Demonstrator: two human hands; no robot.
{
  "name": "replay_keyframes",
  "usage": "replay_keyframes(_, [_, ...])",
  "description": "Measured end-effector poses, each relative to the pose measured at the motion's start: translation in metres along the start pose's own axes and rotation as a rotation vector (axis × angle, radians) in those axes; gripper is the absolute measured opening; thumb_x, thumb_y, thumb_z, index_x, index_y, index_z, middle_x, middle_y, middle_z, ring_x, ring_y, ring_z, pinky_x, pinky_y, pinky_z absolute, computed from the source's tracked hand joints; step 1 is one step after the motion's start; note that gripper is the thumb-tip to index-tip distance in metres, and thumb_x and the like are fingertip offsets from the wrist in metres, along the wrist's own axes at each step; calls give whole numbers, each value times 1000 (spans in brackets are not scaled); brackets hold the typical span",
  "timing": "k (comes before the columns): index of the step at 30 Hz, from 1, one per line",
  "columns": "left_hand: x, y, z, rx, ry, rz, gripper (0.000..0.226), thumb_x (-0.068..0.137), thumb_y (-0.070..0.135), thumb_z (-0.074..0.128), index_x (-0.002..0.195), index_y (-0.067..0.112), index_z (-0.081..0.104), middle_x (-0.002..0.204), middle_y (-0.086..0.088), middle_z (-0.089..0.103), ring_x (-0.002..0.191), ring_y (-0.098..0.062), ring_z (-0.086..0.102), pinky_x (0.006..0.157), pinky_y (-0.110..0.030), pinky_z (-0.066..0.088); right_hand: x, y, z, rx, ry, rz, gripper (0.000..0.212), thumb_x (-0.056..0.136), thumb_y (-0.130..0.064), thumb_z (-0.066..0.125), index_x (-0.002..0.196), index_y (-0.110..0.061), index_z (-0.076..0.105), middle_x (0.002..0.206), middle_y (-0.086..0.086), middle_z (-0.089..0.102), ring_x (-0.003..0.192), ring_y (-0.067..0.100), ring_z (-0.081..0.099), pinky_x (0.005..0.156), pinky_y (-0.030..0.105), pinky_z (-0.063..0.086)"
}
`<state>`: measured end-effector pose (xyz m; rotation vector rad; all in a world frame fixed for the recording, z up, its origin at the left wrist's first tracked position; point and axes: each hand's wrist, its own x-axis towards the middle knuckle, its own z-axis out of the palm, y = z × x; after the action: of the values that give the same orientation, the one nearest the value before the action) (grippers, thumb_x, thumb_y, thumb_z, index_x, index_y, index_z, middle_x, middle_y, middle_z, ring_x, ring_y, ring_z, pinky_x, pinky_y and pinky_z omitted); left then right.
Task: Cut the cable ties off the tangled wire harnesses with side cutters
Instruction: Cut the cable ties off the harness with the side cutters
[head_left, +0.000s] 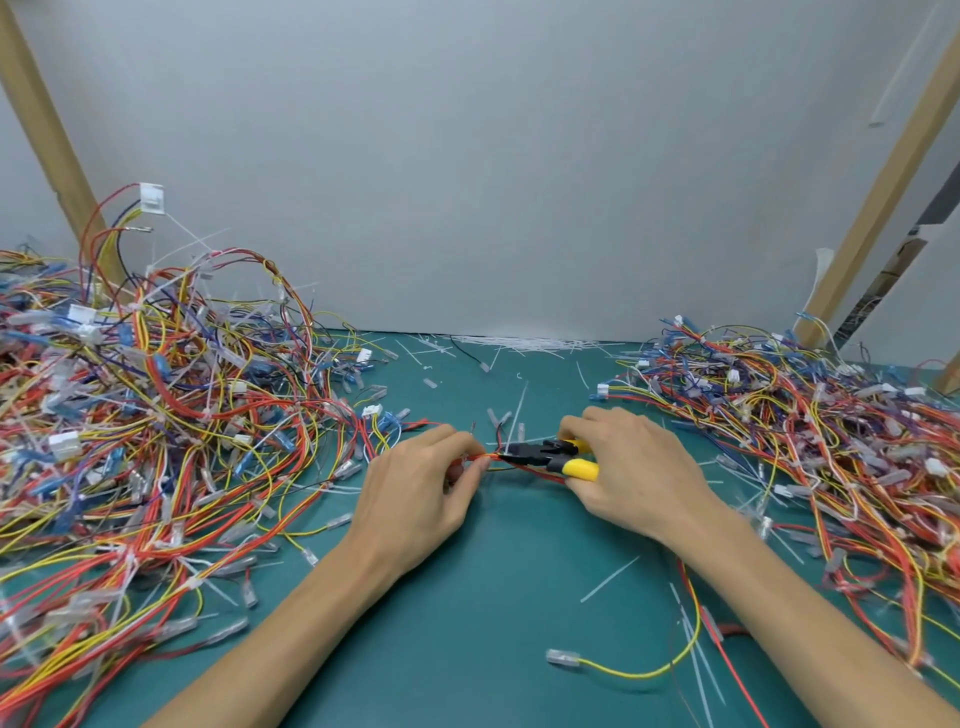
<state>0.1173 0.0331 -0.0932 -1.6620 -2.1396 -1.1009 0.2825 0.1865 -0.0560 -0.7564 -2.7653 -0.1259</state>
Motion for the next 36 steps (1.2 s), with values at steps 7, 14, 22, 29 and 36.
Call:
replay_keyframes(7, [-1,-3,1,-4,-28,37,7,92,28,64,89,23,67,81,10,63,72,-12,60,63,-33,50,-6,-1,11,-62,80,9,24,76,-49,57,80,-26,51,68,-9,46,74,25,53,59,31,28])
replay_keyframes(14, [-1,-3,2,8,-52,50,5,90,27,66,87,23,68,80,11,62,70,-10,60,63,-32,51,-11,-9,19,-151,113,-29,28,75,-45,67,90,-22,59,81,-2,59,78,25,54,68,34,38])
replay_keyframes(22, [-2,-5,4,-37,-61,75,7,91,27,63,89,22,68,81,9,63,71,-12,60,65,-36,51,-13,-13,23,-147,196,-14,27,70,-39,73,72,-19,54,66,-1,56,61,25,46,57,32,31])
replay_keyframes(29, [-4,-1,0,-6,-58,88,6,92,28,64,89,23,67,82,9,62,71,-14,59,63,-36,50,-15,-15,19,-133,194,19,32,67,-37,74,65,-21,47,58,-4,51,55,22,34,56,28,23])
replay_keyframes(36, [-4,-2,2,-6,-60,86,7,92,28,63,89,23,66,82,9,62,72,-14,58,65,-37,51,-13,-13,22,-69,168,12,25,75,-39,65,71,-21,48,66,-3,55,62,25,44,58,30,24])
